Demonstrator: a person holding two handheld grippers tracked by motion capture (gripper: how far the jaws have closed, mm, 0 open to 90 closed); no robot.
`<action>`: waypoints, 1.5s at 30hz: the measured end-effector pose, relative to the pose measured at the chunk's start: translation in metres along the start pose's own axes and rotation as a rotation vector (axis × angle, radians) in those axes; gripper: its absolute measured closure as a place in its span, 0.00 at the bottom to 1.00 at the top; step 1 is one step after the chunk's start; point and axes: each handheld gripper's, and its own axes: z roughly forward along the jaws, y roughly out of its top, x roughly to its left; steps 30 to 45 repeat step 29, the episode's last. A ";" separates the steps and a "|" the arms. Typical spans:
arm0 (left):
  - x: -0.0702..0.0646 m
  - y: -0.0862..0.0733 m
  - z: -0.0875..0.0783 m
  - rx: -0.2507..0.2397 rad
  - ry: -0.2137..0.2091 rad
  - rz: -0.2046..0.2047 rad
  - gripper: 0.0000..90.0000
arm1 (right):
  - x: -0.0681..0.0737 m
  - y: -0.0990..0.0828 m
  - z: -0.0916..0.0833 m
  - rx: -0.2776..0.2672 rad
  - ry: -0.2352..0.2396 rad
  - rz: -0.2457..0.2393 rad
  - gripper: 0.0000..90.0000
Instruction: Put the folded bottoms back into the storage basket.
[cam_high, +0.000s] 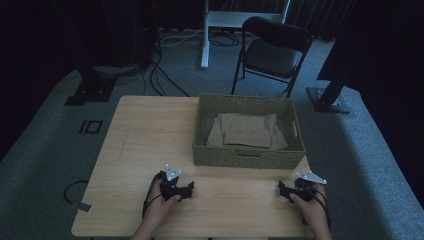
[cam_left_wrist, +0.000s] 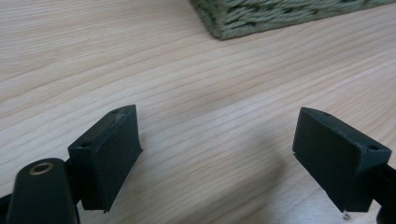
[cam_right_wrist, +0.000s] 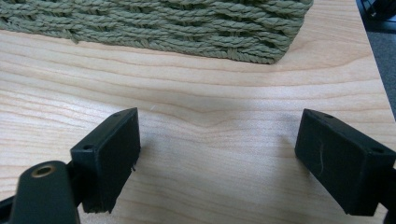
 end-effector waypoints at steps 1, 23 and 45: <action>0.000 0.000 0.000 0.000 0.000 0.000 0.18 | 0.000 0.000 0.000 0.000 0.000 0.000 0.15; -0.009 0.004 0.007 0.044 0.171 -0.083 0.03 | 0.001 0.000 0.000 0.002 0.002 -0.004 0.14; -0.009 0.004 0.008 0.050 0.176 -0.088 0.01 | 0.001 0.000 0.000 0.002 0.002 -0.003 0.14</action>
